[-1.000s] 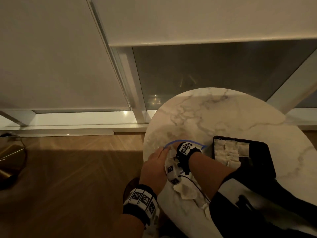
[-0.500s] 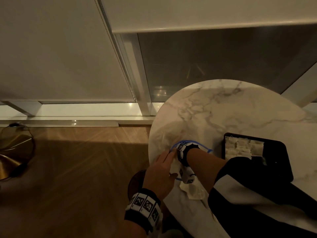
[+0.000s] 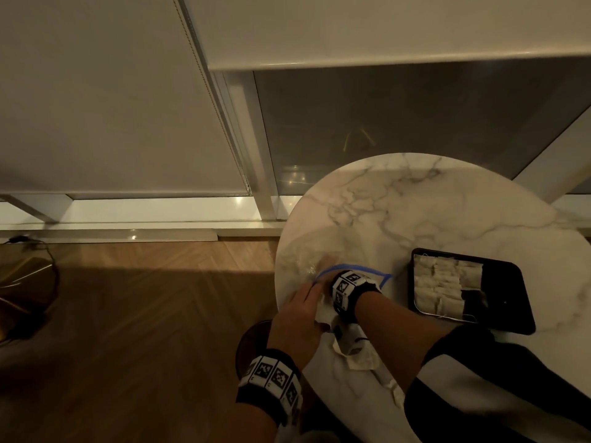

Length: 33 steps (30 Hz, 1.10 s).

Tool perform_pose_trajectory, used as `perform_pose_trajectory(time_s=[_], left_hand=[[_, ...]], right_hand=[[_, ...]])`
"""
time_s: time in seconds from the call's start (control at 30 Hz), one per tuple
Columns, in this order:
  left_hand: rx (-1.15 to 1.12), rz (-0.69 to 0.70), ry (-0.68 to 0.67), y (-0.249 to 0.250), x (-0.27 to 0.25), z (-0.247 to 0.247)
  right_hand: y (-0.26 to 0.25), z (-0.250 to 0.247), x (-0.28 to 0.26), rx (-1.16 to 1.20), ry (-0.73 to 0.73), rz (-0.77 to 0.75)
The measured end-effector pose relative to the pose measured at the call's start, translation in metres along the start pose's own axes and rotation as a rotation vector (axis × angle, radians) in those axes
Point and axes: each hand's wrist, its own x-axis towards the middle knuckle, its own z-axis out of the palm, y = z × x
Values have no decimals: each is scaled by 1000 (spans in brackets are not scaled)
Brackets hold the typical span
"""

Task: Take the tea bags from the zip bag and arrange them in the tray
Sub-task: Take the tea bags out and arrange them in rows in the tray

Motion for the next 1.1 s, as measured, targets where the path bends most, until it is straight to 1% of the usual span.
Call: perform_pose_trajectory(time_s=[0.07,0.13,0.2,0.27,0.37,0.43,0.47,0.53,0.57,0.63,0.67,0.7,0.73,0.8,0.83,0.87,0.93,1.0,1.03,1.1], left_hand=[[-5,-9,2,0,1,0],[-11,0,6,-1,2,1],[-13,23,8,-1,2,2],[-11,34,20,2,1,1],[-36,40,26,6,-4,1],[4,-4,16,10,-9,5],[10,-36,34,12,-12,9],[-12,-62,117,18,-17,15],[-3,-36,175,23,-19,17],[7,94,324,36,-21,20],[-27,167,396,46,-21,20],[-79,225,442,55,-21,19],[-132,264,455,67,-20,18],[-239,300,393,91,-19,23],[-274,283,326,101,-19,30],[-294,242,245,109,-18,36],[-260,150,44,123,-16,56],[-238,105,-167,137,-17,74],[-275,79,-251,142,-18,84],[-419,-10,-399,156,-22,103]], right_hand=[[-2,-4,-3,249,80,3],[-1,-2,-11,408,177,16],[6,10,-21,526,277,44],[17,27,-32,755,353,94],[39,54,-50,1026,392,114],[51,71,-66,1223,402,111],[58,79,-74,1338,401,117],[73,93,-89,1563,379,119],[79,99,-97,1660,357,104],[92,109,-111,1783,322,60],[97,114,-118,1820,310,41],[101,117,-124,1851,302,24],[106,120,-128,1888,291,11],[119,128,-141,1931,281,-14],[126,131,-148,1943,284,-27],[133,133,-153,1948,292,-40],[149,140,-163,1948,303,-64],[164,146,-172,1970,272,-102],[170,149,-175,1987,247,-127],[184,157,-181,2045,199,-180]])
